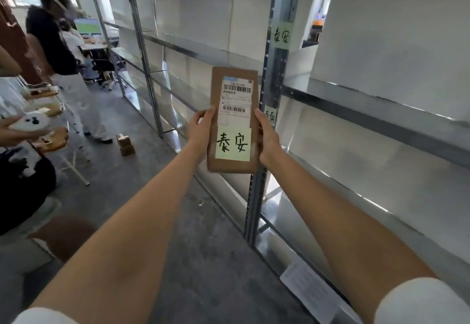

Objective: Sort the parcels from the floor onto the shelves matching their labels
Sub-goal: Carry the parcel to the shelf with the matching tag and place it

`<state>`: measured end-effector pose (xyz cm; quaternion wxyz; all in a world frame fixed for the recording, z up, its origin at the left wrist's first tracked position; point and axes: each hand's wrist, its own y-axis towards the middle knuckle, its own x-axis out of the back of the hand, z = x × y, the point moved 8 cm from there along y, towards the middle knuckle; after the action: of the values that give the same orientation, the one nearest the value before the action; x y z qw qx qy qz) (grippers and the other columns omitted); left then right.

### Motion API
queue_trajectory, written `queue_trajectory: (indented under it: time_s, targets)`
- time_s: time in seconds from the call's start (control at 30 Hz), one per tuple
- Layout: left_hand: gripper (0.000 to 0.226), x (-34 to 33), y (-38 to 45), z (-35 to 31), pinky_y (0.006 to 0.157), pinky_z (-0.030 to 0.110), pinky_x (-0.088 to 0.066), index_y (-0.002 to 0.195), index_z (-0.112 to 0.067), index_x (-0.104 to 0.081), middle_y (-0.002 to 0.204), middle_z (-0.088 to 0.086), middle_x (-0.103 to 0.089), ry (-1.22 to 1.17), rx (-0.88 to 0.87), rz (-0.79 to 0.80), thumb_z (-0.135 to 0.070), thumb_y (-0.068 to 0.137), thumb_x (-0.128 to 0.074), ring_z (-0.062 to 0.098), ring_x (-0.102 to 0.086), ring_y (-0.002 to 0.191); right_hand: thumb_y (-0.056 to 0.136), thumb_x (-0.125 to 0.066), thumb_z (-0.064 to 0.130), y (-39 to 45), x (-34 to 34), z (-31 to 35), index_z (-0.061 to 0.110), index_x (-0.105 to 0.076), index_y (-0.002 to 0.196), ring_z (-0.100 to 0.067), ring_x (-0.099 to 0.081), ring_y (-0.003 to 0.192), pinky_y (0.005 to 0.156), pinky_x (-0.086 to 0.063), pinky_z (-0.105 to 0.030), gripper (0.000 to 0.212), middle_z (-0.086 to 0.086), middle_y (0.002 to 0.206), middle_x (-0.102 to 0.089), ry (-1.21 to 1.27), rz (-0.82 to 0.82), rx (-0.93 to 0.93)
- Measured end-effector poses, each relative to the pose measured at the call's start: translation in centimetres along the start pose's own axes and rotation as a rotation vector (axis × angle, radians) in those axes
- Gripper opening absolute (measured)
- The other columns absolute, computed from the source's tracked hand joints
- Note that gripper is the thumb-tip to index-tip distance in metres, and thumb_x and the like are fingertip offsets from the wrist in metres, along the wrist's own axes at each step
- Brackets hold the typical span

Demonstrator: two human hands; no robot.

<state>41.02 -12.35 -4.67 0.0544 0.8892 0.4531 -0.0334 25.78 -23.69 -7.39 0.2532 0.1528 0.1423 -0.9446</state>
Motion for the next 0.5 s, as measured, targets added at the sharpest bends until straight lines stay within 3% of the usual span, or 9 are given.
queue_trajectory:
  time_s: [0.1, 0.17, 0.23, 0.33, 0.5]
  targets:
    - [0.049, -1.6, 1.7, 0.0, 0.089, 0.042, -0.057, 0.115, -0.021, -0.063, 0.106, 0.002, -0.073, 0.038, -0.002, 0.055, -0.058, 0.083, -0.059, 0.022, -0.070, 0.097, 0.087, -0.075, 0.050, 0.8, 0.8, 0.8, 0.017, -0.072, 0.107, -0.034, -0.071, 0.110, 0.099, -0.058, -0.050, 0.038, -0.014, 0.114, -0.076, 0.020, -0.053, 0.003]
    - [0.048, -2.9, 2.6, 0.2, 0.087, 0.043, -0.058, 0.115, -0.023, -0.062, 0.104, 0.001, -0.073, 0.026, 0.013, 0.096, -0.058, 0.082, -0.059, 0.022, -0.071, 0.095, 0.089, -0.074, 0.047, 1.4, 1.4, 1.5, 0.015, -0.073, 0.105, -0.030, -0.075, 0.094, 0.089, -0.062, -0.045, 0.035, -0.010, 0.099, -0.079, 0.045, -0.074, 0.018]
    - [0.041, -4.3, 3.5, 0.5, 0.079, 0.038, -0.060, 0.117, -0.021, -0.060, 0.102, 0.002, -0.073, 0.007, 0.030, 0.131, -0.050, 0.089, -0.059, 0.022, -0.072, 0.091, 0.091, -0.072, 0.044, 2.2, 2.1, 2.2, 0.014, -0.071, 0.107, -0.024, -0.074, 0.078, 0.074, -0.063, -0.036, 0.034, -0.005, 0.087, -0.077, 0.062, -0.096, 0.031]
    - [0.036, -6.7, 4.8, 0.2, 0.060, 0.022, -0.056, 0.118, -0.016, -0.060, 0.098, 0.001, -0.073, 0.027, 0.003, 0.176, -0.044, 0.095, -0.055, 0.015, -0.071, 0.082, 0.093, -0.070, 0.045, 3.8, 3.3, 3.2, 0.014, -0.071, 0.107, -0.022, -0.073, 0.077, 0.066, -0.061, -0.033, 0.034, -0.004, 0.085, -0.076, 0.072, -0.120, 0.049]
    - [0.039, -10.8, 7.3, -0.2, 0.069, 0.032, -0.059, 0.119, -0.019, -0.060, 0.099, 0.003, -0.074, 0.030, -0.009, 0.224, -0.048, 0.093, -0.056, 0.020, -0.073, 0.085, 0.090, -0.071, 0.049, 6.9, 5.4, 5.4, 0.015, -0.072, 0.112, -0.031, -0.069, 0.109, 0.095, -0.060, -0.046, 0.040, -0.007, 0.104, -0.074, 0.066, -0.165, 0.116]
